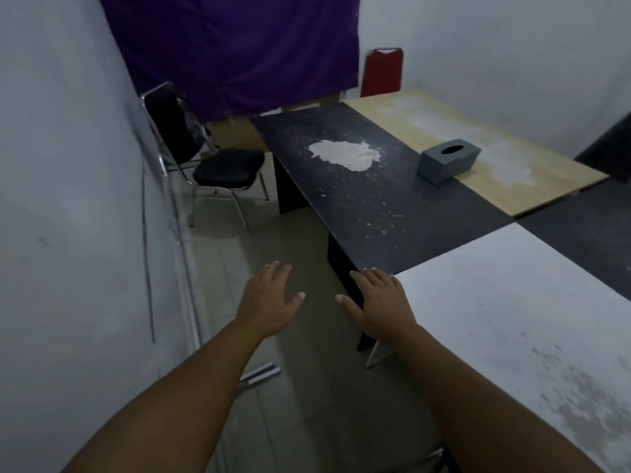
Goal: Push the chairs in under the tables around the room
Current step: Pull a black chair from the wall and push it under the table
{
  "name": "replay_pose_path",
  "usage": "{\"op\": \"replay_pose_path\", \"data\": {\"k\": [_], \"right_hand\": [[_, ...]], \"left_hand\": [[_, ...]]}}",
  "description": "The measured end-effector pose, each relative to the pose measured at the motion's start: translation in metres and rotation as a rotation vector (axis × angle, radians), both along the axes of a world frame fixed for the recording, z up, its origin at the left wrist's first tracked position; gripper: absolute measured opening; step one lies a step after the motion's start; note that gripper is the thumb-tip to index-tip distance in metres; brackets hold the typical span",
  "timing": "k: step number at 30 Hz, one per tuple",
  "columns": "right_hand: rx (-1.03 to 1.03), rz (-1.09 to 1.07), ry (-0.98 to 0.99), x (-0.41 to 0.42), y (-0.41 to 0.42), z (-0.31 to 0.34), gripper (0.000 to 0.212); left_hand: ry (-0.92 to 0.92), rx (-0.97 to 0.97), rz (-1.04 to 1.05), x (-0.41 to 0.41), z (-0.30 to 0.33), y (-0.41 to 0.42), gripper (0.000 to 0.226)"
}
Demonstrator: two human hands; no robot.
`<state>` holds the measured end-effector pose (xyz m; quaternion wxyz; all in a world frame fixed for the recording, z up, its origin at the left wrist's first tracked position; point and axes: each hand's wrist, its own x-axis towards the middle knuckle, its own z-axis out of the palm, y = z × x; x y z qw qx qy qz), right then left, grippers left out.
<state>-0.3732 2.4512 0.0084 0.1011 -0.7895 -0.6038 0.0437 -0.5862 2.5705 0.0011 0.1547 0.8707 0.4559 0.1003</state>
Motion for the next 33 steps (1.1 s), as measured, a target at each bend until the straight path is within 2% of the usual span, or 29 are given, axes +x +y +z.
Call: {"op": "replay_pose_path", "data": {"k": [6,9,14,19,27,33], "right_hand": [[0.065,0.1,0.014,-0.012,0.057,0.001,0.078],[0.073,0.14,0.021,-0.014,0.09,-0.001,0.072],[0.111,0.194,0.033,-0.007,0.155,-0.003,0.08],[0.141,0.241,0.036,0.009,0.217,0.001,0.079],[0.173,0.332,0.028,0.032,0.303,0.001,0.076],[0.11,0.348,0.041,0.034,0.35,0.002,0.086]], "left_hand": [[0.008,0.003,0.071,-0.023,0.0,0.038,0.086],[0.011,0.008,0.113,-0.03,0.002,0.061,0.081],[0.017,0.025,0.164,-0.026,0.006,0.113,0.082],[-0.007,0.027,0.218,-0.012,0.013,0.162,0.089],[-0.009,0.045,0.3,0.007,0.021,0.226,0.077],[-0.021,0.123,0.333,0.01,0.027,0.257,0.084]]}}
